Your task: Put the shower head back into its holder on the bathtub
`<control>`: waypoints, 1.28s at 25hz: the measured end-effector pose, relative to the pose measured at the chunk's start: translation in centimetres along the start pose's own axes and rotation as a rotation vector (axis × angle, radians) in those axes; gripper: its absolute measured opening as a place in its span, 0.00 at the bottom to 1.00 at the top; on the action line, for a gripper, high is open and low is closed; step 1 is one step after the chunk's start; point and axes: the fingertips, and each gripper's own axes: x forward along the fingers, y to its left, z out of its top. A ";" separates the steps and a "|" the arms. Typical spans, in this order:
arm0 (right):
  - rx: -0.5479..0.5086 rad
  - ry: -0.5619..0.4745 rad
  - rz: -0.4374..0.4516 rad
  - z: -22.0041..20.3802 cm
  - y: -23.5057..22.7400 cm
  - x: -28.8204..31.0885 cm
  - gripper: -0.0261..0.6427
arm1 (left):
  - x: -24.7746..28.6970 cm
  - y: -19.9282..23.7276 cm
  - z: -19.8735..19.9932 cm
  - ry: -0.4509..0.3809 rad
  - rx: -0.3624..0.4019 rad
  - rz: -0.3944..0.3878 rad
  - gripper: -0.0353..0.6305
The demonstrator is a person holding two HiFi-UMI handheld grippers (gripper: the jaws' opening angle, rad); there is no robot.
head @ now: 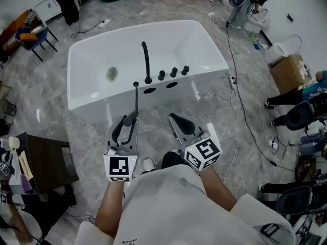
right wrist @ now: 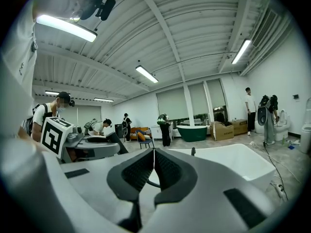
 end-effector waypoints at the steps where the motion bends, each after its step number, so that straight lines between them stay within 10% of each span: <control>1: 0.000 0.002 -0.004 0.0 0.2 0.1 0.07 | 0.0 0.2 0.1 -0.004 -0.001 -0.003 0.26; 32: 0.016 0.027 0.069 1.3 -6.2 10.8 0.07 | 8.8 5.4 1.7 0.016 -0.013 0.020 0.26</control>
